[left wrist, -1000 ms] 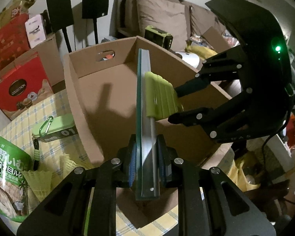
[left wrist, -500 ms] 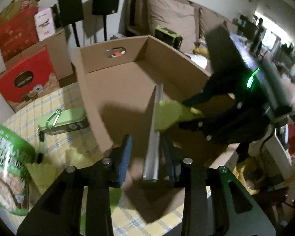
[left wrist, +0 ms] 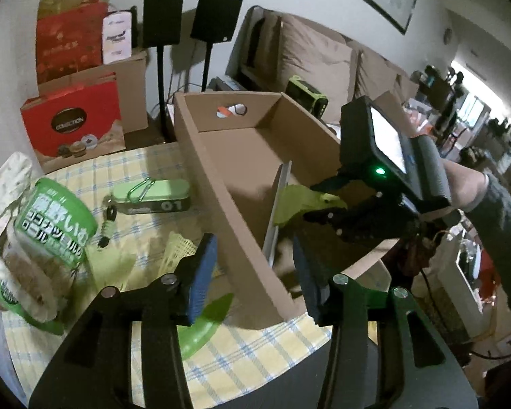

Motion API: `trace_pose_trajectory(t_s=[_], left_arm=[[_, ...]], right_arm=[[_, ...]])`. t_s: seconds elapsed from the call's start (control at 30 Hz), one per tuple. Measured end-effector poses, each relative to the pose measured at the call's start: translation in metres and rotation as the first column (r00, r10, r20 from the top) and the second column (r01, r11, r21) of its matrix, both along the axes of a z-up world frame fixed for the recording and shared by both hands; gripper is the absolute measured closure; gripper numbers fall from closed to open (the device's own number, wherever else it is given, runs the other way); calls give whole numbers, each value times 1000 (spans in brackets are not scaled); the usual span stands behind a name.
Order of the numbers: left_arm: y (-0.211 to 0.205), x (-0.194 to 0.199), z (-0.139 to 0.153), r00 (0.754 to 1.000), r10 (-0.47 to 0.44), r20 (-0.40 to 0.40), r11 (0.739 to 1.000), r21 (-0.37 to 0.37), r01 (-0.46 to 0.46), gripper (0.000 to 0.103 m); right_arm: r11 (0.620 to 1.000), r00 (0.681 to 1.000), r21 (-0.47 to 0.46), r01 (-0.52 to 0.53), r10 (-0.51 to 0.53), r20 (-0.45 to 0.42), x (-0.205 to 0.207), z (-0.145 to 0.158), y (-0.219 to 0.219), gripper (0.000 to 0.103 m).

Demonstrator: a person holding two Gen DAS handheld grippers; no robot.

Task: Organize objects
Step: 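Open the right tool, release the squeegee in the box, withdraw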

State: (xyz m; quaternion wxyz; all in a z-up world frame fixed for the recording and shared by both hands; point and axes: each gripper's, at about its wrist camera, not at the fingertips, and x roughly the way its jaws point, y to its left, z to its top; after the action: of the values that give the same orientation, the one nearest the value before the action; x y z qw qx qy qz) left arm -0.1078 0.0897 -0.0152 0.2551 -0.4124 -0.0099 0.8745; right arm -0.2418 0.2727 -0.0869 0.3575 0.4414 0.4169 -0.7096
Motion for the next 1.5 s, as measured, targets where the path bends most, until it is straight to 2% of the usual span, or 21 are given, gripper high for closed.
trace_pose_trajectory(t_s=[0.07, 0.13, 0.17, 0.2, 0.27, 0.4, 0.6, 0.77, 0.87, 1.07, 1.27, 1.4, 1.5], left_arm=[[-4, 1, -1, 1000, 12, 7, 1000, 0, -12, 57], [-8, 3, -2, 1000, 28, 10, 1000, -1, -28, 45], [-11, 4, -3, 999, 37, 8, 999, -3, -37, 40], [-13, 5, -4, 999, 47, 6, 999, -7, -47, 39], [-16, 6, -5, 998, 60, 6, 998, -19, -60, 36], [-24, 7, -6, 996, 91, 1, 996, -20, -91, 25], [-35, 11, -4, 988, 154, -26, 987, -38, -155, 17], [-40, 17, 3, 977, 195, -83, 975, -90, -202, 13], [-46, 20, 4, 973, 211, -93, 970, -103, -220, 7], [-66, 25, 0, 966, 249, -73, 961, -103, -255, 6], [-92, 35, -10, 950, 306, -62, 943, -114, -312, 6], [-110, 41, -15, 939, 338, -56, 932, -120, -342, 7], [-122, 44, -20, 929, 368, -43, 922, -117, -370, 12]], right_arm=[[1000, 1000, 24, 6, -6, 25, -1, -4, -3, 65], [999, 999, 24, 31, -32, 36, -3, -6, -2, 63], [999, 999, 13, 42, -42, 32, -3, -5, -1, 57], [999, 998, -5, 54, -54, 23, -3, -2, 1, 53], [993, 996, -73, 91, -90, 16, -4, 9, 9, 39], [966, 986, -200, 164, -159, 41, -4, 32, 25, 38], [921, 978, -334, 200, -208, 12, 19, 67, 26, 35], [903, 977, -389, 181, -210, -34, 40, 87, 10, 26], [901, 978, -399, 173, -206, -42, 52, 92, -3, 26], [898, 981, -409, 159, -189, -34, 74, 95, -24, 26], [894, 982, -422, 147, -184, -46, 85, 93, -44, 26], [884, 986, -446, 137, -165, -24, 89, 94, -57, 26], [877, 986, -459, 143, -165, -8, 89, 94, -63, 26]])
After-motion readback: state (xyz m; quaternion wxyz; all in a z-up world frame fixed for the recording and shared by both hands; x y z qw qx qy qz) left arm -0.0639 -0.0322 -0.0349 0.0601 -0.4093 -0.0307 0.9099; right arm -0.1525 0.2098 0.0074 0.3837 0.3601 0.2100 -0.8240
